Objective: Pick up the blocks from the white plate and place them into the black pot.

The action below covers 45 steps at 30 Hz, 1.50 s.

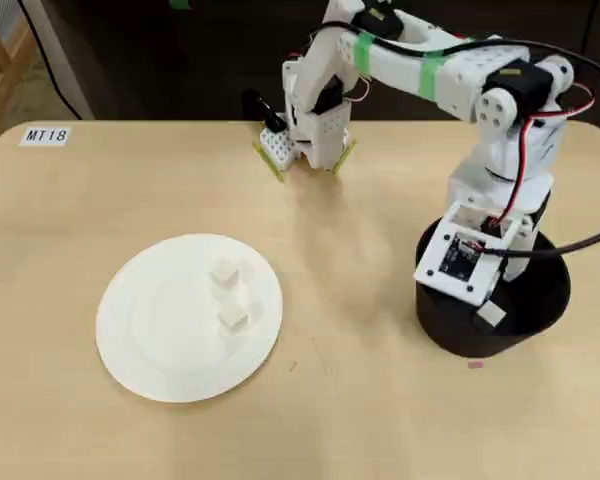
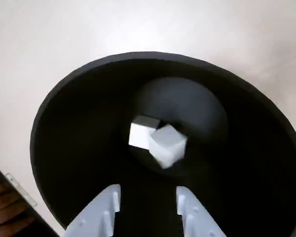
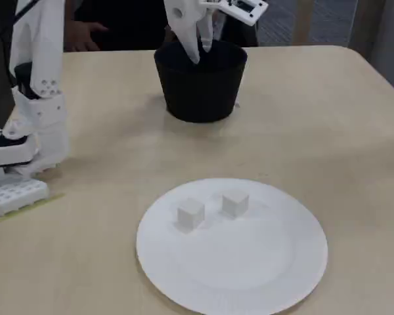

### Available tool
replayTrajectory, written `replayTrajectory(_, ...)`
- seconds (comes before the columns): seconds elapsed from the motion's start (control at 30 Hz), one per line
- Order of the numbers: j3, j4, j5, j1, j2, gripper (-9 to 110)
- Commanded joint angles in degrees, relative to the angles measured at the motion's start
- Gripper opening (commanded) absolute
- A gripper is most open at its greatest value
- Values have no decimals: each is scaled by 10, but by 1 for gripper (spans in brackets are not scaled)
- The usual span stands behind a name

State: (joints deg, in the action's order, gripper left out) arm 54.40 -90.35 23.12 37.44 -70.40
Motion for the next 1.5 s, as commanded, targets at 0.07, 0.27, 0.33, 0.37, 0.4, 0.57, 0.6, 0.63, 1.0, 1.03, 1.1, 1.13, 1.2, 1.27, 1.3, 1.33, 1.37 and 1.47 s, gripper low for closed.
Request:
replayTrajectory(0.07,0,-5,-1,-33,-58,10)
replayTrajectory(0.27,8,-31,-6,-177,-157,-2)
replayTrajectory(0.33,28,-34,-6,-245,-190,-2)
replayTrajectory(0.37,38,-34,-10,-281,-200,-2)
replayTrajectory(0.4,47,-34,-15,-317,-207,-2)
replayTrajectory(0.57,56,-16,-14,-435,-172,-2)
replayTrajectory(0.6,52,-13,-1,-448,-159,-2)
replayTrajectory(0.63,51,-9,16,-461,-147,-2)
replayTrajectory(1.0,57,-18,232,-512,-45,-2)
replayTrajectory(1.03,57,-20,243,-511,-40,-2)
replayTrajectory(1.1,57,-27,261,-506,-27,-2)
replayTrajectory(1.13,57,-32,268,-504,-22,-2)
replayTrajectory(1.2,57,-40,277,-499,-10,-2)
replayTrajectory(1.27,67,-42,286,-486,-4,-2)
replayTrajectory(1.3,71,-42,287,-481,0,-2)
replayTrajectory(1.33,76,-42,287,-477,3,-2)
replayTrajectory(1.37,83,-42,287,-476,5,-2)
replayTrajectory(1.47,104,-42,287,-484,12,-2)
